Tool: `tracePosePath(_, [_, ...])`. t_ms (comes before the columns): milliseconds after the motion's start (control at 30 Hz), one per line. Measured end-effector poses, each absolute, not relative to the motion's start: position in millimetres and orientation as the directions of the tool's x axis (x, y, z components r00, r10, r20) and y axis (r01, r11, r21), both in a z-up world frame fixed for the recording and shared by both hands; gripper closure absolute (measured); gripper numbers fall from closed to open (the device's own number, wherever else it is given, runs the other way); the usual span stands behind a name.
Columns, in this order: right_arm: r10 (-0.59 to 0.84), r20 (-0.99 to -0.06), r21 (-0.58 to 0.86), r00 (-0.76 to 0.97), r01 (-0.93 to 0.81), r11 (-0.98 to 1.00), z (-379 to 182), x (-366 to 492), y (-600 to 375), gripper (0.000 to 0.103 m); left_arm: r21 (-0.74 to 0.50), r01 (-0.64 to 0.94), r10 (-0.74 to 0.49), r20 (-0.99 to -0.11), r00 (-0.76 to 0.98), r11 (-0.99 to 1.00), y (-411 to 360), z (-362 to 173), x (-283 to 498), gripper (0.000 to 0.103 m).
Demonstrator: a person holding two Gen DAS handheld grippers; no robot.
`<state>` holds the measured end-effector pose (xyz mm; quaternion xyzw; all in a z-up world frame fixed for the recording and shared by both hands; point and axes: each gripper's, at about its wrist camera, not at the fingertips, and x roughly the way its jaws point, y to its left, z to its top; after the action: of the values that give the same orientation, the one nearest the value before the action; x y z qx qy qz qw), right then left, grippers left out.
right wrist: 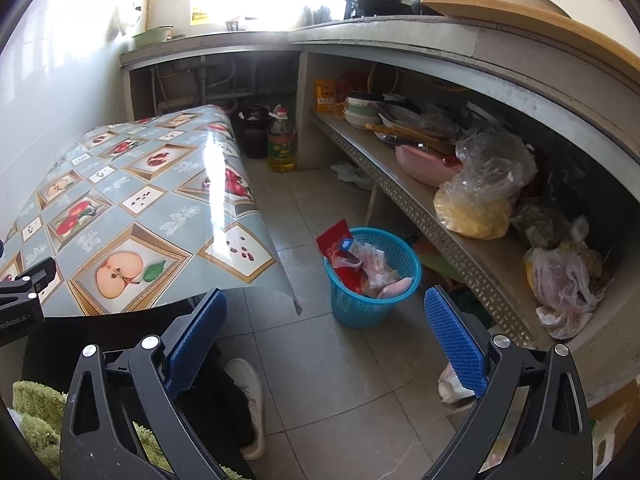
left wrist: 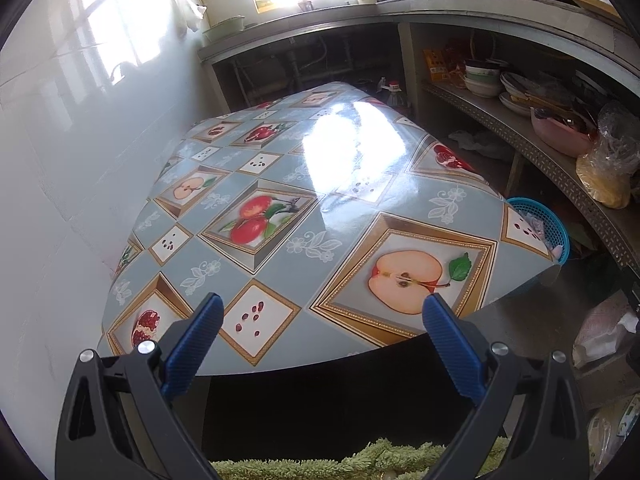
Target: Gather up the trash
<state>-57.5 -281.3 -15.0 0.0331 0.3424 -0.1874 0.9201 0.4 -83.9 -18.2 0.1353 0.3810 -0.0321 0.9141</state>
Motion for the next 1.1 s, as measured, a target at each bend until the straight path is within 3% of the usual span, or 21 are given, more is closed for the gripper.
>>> tracePosePath(1100, [-0.327,-0.62,-0.09,0.713,0.349,0.933,-7.4,-57.4,-277.2,0.008,0.191,0.173,0.014,-0.71,0.704,0.966,-82.2,-16.9,-0.9,0.006])
